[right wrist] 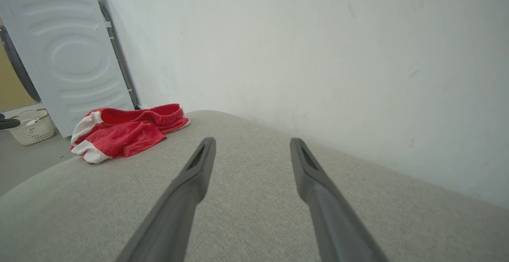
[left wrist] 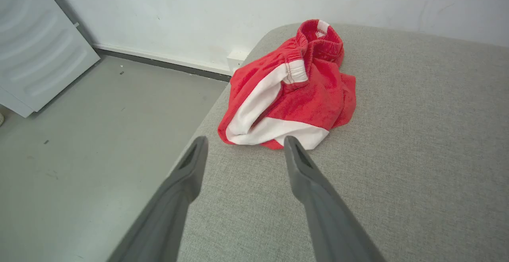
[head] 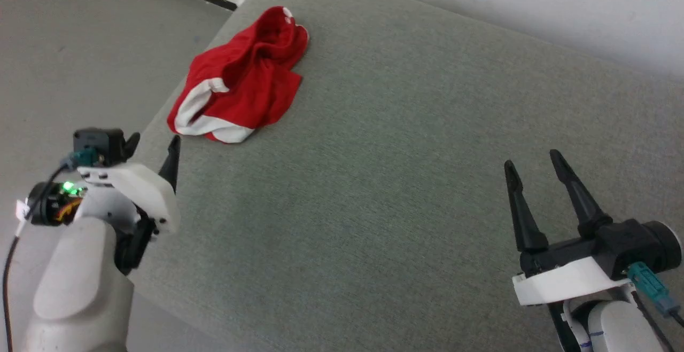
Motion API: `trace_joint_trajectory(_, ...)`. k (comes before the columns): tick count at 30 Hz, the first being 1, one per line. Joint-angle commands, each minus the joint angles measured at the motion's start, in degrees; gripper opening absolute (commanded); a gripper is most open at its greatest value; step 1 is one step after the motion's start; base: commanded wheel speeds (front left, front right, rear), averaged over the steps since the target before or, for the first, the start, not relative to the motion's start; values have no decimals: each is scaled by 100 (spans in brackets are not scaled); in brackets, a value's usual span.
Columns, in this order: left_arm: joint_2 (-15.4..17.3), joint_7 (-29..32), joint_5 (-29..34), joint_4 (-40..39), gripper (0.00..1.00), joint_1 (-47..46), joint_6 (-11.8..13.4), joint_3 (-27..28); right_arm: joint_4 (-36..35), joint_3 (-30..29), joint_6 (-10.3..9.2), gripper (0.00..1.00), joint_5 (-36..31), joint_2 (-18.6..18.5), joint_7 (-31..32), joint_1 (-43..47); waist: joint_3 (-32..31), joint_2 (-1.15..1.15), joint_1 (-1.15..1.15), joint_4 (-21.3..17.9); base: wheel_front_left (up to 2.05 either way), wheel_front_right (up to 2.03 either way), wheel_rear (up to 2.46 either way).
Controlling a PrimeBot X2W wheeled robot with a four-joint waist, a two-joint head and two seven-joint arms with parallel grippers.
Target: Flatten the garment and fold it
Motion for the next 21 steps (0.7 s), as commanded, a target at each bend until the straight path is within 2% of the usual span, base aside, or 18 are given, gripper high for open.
trace_joint_trajectory(1, 67, 113, -126, 131, 100, -249, -43, -16, -61, 1, -12, 100, -26, -56, -27, -106, 762, 0, -1, -736, 0, 0, 0)
trace_joint_trajectory(6, 504, 835, -568, 722, 100, -1047, -86, -84, -178, 1, -12, 100, -46, -161, -27, -287, 1156, 0, -1, -1131, 0, 0, 0)
trace_joint_trajectory(11, 1009, 1595, -1045, 1021, 100, -1628, -91, -405, -297, 4, -12, 100, -12, -205, -27, -413, 1480, 0, -1, -1463, 0, 0, 0)
trace_joint_trajectory(20, 1900, 2628, -2205, 1186, 100, -1866, -92, -1126, -376, -35, -12, 100, 18, -151, -27, -448, 1730, 0, -1, -1822, 0, 0, 0)
trace_joint_trajectory(21, 1971, 2760, -2343, 1211, 97, -1822, -92, -1203, -375, -33, -12, 100, 21, -148, -27, -449, 1732, 0, -1, -1842, 0, 0, 0)
